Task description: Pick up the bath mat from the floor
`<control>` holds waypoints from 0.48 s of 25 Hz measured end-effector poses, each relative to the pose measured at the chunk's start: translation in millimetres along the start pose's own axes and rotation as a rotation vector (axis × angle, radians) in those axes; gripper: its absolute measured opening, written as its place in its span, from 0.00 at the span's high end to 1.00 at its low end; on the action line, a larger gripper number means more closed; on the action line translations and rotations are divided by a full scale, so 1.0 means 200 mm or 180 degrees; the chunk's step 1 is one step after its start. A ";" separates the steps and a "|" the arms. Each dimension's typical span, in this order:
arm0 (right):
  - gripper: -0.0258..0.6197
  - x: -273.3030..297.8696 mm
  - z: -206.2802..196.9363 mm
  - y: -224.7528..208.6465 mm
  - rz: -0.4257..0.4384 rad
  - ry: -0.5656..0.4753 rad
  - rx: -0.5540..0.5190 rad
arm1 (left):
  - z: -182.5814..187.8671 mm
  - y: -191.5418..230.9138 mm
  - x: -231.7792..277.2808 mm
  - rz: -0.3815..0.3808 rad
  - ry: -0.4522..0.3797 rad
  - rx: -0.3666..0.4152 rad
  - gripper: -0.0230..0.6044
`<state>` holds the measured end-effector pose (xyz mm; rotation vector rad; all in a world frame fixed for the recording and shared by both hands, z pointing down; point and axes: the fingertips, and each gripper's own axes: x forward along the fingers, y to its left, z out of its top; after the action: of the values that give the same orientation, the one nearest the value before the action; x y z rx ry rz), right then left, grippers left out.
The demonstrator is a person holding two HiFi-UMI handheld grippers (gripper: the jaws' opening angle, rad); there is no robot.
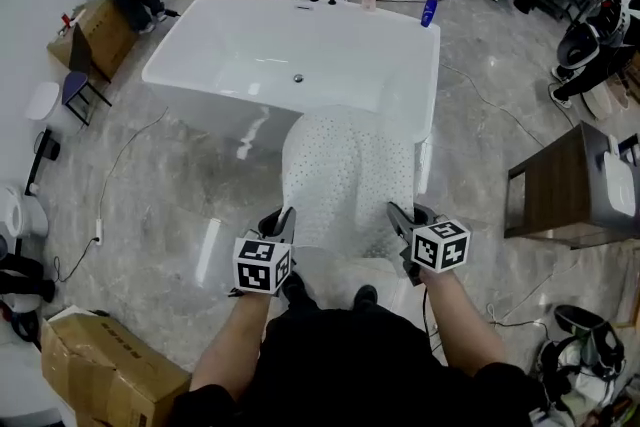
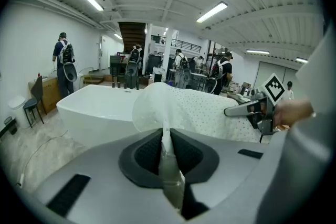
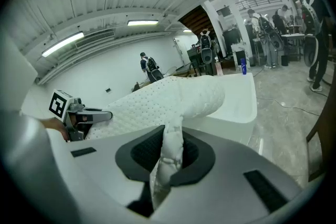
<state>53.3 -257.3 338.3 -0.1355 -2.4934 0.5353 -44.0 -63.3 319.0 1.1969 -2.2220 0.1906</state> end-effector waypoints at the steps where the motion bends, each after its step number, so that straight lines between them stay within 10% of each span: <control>1: 0.90 0.02 0.02 0.04 -0.0018 -0.0030 0.0007 | 0.02 0.03 -0.01 -0.0025 -0.0025 0.0027 0.91; 12: 0.90 0.28 0.29 0.42 -0.0197 -0.0313 0.0009 | 0.24 0.54 -0.20 -0.0132 -0.0353 -0.0023 0.90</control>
<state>-27.7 -188.5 290.6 -0.0314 -2.5830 0.5316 -134.3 8.5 274.3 1.2764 -2.2885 0.1016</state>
